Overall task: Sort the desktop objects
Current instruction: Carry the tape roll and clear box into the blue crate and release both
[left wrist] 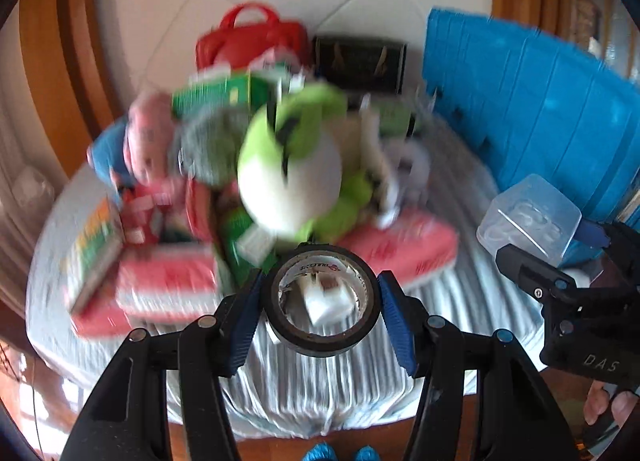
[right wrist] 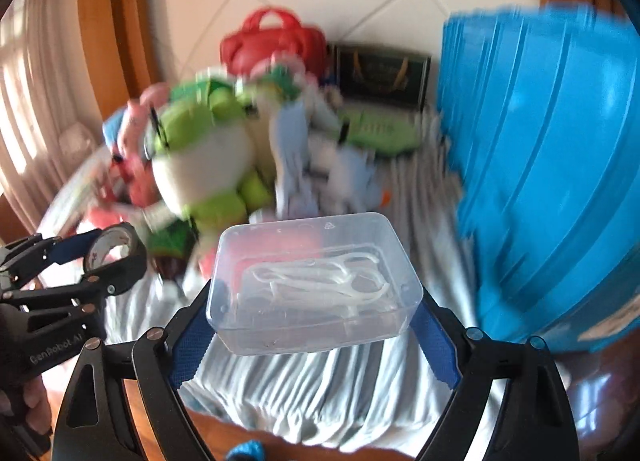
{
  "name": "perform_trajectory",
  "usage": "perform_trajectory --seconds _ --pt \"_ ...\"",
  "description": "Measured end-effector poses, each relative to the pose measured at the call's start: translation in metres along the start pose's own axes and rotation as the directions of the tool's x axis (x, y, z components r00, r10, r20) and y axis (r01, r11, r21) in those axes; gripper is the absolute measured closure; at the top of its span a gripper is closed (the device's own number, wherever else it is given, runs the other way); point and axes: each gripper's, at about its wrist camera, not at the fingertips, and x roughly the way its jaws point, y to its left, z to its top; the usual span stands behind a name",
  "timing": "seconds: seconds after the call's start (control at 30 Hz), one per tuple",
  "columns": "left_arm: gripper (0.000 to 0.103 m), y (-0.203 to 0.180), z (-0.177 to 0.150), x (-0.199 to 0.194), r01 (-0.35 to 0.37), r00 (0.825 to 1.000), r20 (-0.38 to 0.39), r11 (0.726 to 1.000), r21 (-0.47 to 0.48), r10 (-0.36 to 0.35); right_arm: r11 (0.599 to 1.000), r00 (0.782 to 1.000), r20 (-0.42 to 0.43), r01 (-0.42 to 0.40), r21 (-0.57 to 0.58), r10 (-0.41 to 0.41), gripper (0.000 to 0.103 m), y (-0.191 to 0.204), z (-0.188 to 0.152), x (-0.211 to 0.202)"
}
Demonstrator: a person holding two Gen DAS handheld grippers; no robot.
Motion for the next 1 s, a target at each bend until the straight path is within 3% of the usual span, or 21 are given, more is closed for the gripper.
perform_trajectory --seconds 0.17,0.33,0.57,0.77,0.9,1.0 --pt "0.047 -0.004 0.052 -0.015 0.031 0.993 0.112 0.999 0.039 -0.035 0.998 0.989 0.134 0.068 0.005 -0.068 0.013 0.001 0.047 -0.045" --pt "0.047 -0.025 0.089 -0.046 0.091 0.969 0.219 0.991 0.095 -0.110 0.992 0.962 0.239 0.119 0.053 -0.128 0.013 -0.010 0.081 -0.092" --pt "0.047 -0.087 0.150 -0.051 0.195 0.943 0.235 0.964 0.184 -0.235 0.969 0.926 0.290 0.213 0.127 -0.242 0.013 -0.063 0.133 -0.139" --pt "0.047 -0.182 0.228 -0.036 0.297 0.920 0.176 0.916 0.272 -0.350 0.936 0.910 0.225 0.327 0.132 -0.350 0.013 -0.157 0.181 -0.150" --pt "0.047 -0.267 0.283 0.009 0.371 0.920 0.025 0.889 0.267 -0.392 0.925 0.922 0.088 0.371 0.085 -0.378 0.013 -0.253 0.208 -0.125" --pt "0.047 -0.325 0.316 0.061 0.396 0.917 -0.142 0.891 0.222 -0.373 0.931 0.932 -0.061 0.361 0.044 -0.358 0.013 -0.326 0.222 -0.082"
